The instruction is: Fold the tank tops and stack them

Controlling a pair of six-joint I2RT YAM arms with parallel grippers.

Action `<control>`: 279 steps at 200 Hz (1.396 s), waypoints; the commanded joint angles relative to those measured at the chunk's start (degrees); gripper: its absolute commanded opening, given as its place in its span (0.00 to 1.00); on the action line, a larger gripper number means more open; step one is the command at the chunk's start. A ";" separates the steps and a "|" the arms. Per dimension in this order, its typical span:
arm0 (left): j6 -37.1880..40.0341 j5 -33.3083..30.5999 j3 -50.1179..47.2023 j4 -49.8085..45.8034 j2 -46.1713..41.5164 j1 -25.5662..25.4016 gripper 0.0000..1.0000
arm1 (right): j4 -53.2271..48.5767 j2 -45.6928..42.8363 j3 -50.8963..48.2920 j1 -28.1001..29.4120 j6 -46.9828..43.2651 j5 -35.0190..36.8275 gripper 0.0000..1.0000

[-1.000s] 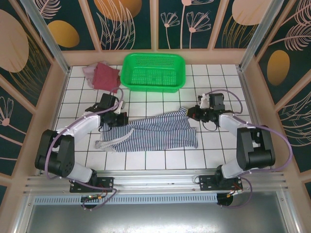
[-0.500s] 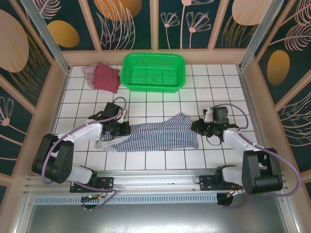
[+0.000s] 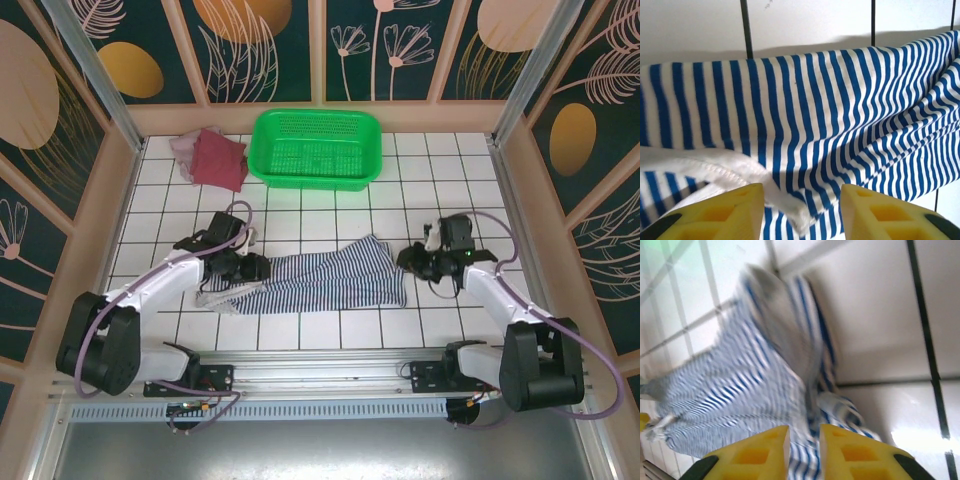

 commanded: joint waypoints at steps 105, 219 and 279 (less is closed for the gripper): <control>-6.97 -24.75 7.56 -8.11 7.43 16.53 0.53 | 21.63 18.71 3.81 11.26 5.82 -0.52 0.36; -3.31 -23.18 7.49 -2.77 18.36 19.58 0.49 | 18.17 11.47 -7.34 4.17 3.00 1.94 0.38; -1.40 -25.76 10.63 -11.18 19.56 19.58 0.36 | 16.73 11.33 -8.41 3.75 3.18 2.08 0.38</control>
